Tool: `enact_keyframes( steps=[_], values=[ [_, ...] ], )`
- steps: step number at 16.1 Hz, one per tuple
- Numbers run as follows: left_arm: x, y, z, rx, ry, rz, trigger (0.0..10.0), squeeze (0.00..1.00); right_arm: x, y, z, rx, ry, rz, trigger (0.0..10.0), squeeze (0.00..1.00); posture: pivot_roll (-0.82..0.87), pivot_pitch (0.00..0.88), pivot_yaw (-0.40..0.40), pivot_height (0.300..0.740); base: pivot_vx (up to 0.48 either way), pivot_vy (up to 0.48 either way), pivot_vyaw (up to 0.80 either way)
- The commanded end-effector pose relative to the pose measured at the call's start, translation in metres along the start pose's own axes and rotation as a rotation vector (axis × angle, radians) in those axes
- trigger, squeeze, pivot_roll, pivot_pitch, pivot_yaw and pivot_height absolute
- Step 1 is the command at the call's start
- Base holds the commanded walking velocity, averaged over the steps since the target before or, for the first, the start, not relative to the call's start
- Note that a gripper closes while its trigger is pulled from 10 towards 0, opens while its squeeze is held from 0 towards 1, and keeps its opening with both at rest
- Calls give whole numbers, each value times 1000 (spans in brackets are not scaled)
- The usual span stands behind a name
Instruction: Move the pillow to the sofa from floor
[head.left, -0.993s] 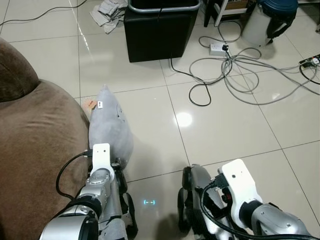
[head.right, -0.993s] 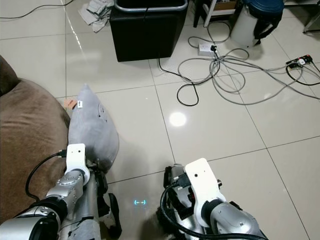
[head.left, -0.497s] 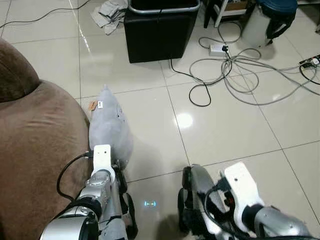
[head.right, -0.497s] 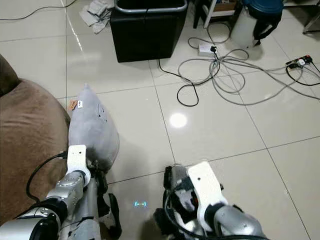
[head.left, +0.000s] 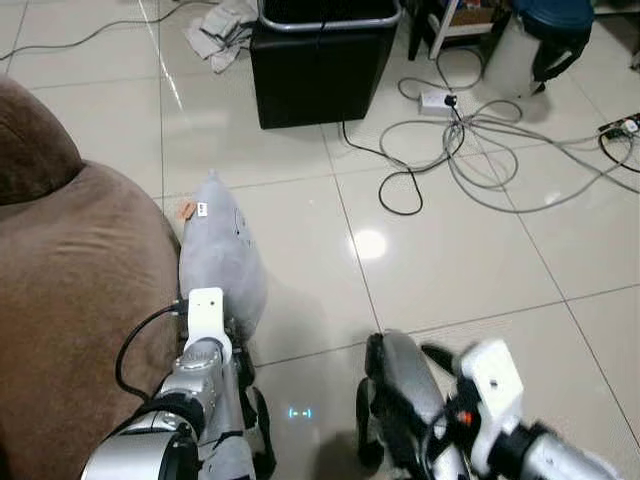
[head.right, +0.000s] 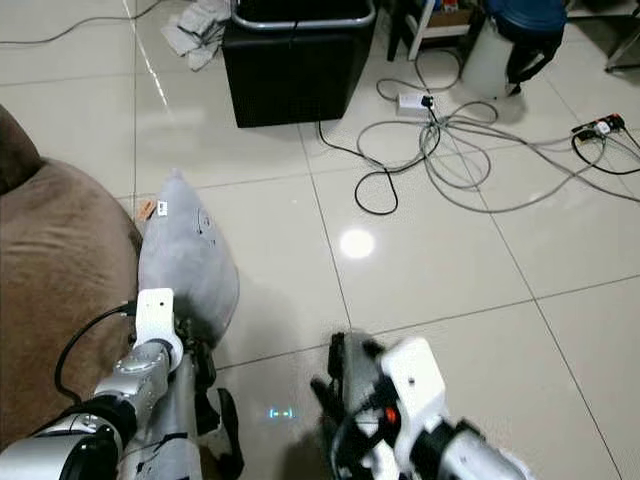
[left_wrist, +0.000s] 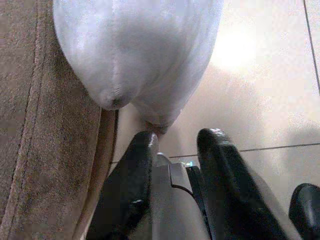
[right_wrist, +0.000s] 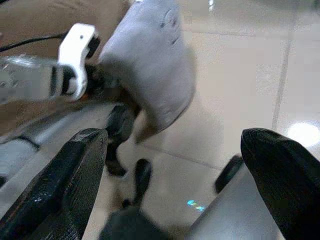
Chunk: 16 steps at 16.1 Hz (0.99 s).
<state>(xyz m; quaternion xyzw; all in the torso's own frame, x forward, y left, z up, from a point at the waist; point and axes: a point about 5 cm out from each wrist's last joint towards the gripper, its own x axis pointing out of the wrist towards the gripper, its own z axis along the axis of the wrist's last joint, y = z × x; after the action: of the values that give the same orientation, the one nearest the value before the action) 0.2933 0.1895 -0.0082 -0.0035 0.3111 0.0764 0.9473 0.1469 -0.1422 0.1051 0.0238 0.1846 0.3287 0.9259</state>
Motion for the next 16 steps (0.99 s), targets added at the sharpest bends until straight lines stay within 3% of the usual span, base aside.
enact_keyframes(
  steps=[1,3,6,13,16],
  values=[
    [-2,0,-10,-16,30,-7,0,0,-2,0,-8,43,-13,28,10000,0,-201,250,-18,573,0,0,0],
    [-1,1,-7,-42,18,-20,0,0,7,9,-18,116,-26,115,10000,0,-189,234,-2,573,0,0,0],
    [0,0,2,-64,-2,-37,0,0,21,21,-20,123,-33,206,10000,0,-184,219,14,573,0,0,0],
    [2,-7,10,-108,-18,-81,0,0,49,3,-15,95,-81,201,10000,0,-192,198,32,573,0,0,0],
    [2,-6,14,-113,-22,-87,0,0,58,-6,-11,76,-87,189,10000,0,-185,234,37,573,0,0,0]
  ],
)
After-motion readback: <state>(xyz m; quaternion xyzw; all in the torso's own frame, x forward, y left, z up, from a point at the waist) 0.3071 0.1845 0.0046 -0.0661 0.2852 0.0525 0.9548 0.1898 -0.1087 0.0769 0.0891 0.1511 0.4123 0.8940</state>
